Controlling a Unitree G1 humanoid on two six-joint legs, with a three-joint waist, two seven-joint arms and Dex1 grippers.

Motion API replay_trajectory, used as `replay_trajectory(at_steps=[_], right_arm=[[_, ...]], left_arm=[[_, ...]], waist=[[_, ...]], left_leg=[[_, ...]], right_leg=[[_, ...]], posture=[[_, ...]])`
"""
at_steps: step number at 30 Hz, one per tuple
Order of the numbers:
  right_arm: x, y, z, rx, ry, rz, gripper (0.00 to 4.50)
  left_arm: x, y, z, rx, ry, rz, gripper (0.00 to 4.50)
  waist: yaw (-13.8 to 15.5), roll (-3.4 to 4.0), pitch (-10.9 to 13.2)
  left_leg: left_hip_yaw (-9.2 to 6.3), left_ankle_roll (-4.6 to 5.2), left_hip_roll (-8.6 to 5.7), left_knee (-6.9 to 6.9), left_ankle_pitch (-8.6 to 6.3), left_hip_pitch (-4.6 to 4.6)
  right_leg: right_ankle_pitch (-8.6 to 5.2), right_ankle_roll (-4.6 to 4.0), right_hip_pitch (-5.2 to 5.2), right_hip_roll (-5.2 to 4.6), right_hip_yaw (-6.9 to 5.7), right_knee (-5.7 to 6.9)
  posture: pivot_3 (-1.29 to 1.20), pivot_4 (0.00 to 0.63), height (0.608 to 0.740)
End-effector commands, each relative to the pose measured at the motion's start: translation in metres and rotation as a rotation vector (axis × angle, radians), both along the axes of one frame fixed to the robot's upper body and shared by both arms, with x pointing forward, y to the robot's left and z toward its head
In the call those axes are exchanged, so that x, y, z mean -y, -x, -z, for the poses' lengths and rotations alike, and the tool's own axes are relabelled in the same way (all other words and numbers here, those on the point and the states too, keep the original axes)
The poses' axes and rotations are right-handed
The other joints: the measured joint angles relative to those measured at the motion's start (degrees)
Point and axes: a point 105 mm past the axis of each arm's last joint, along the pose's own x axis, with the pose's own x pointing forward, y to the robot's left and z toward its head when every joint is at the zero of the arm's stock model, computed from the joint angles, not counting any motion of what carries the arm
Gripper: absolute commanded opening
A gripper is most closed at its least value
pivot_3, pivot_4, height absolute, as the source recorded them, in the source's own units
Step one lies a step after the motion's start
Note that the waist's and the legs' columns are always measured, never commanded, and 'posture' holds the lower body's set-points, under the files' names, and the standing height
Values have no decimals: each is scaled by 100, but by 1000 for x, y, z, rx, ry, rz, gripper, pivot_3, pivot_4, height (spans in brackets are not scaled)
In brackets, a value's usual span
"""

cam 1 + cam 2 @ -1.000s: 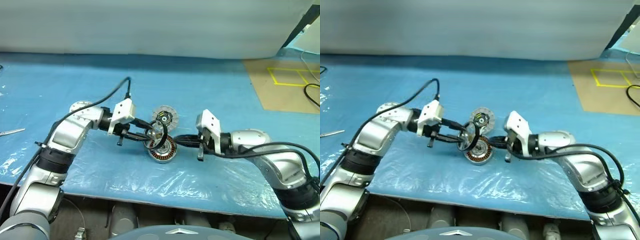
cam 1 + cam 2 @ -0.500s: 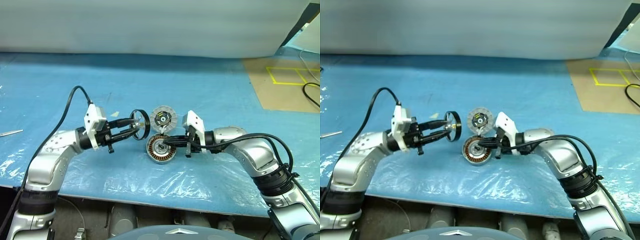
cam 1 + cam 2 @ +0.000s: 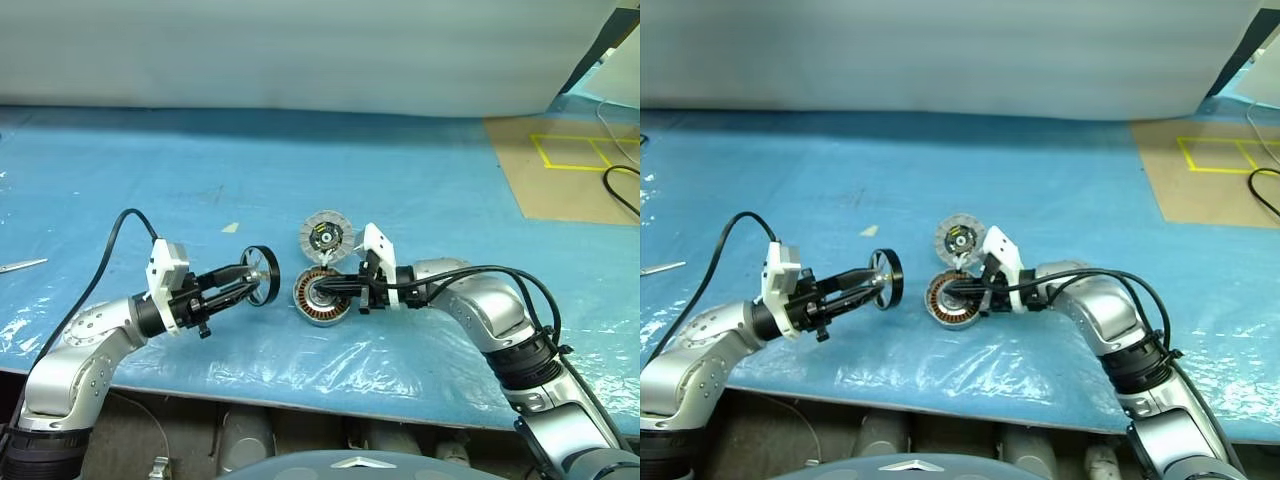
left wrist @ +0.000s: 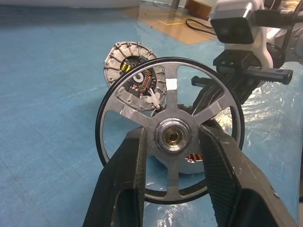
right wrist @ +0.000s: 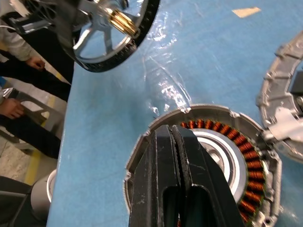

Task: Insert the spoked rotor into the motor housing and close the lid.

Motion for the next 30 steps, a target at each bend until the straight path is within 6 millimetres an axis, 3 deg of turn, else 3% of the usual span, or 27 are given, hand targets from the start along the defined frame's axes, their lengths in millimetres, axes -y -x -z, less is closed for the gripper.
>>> replay_trajectory(at_steps=[1, 13, 18, 21, 25, 30], right_arm=[[-4, -2, 0, 23, -8, 0, 0], [-4, 12, 59, -33, 157, -42, 0], [15, 16, 97, 53, 350, -88, 0], [8, 0, 75, -24, 186, 35, 0], [3, -22, 15, -81, -85, 111, 0], [-3, -17, 1, -91, -124, 79, 0]], left_arm=[[1, 0, -6, 38, 0, 2, 1385], [6, -3, -3, 44, -2, 3, 1385], [6, -4, -1, 34, -7, -4, 1385], [6, -3, 0, 32, -13, 0, 1385], [8, -2, 1, 28, -5, -2, 1385], [10, -2, 2, 25, -7, 2, 1385]], waist=[[-3, 0, 0], [-19, -4, -6], [-24, -5, -23], [-23, -10, -36], [-18, -8, -33], [-4, -8, -31]], left_leg=[[0, 0, 0, -2, 0, 0], [3, -1, 1, -4, -1, 22], [9, 0, 3, -6, -1, 43], [13, 17, 2, -16, -11, 95], [14, 22, -2, -11, -13, 107], [12, 5, 0, -10, 1, 31]], right_leg=[[0, 0, -1, 1, 0, 0], [0, 0, 20, 1, 1, 2], [-3, -1, 55, 0, 6, -2], [-6, 1, 105, -1, 10, -18], [-5, 3, 98, -2, 20, -17], [-1, -1, 30, 3, 16, -16]], posture=[[0, 150, 740], [0, 150, 740], [0, 150, 740], [0, 150, 740], [0, 150, 740], [0, 150, 740]])
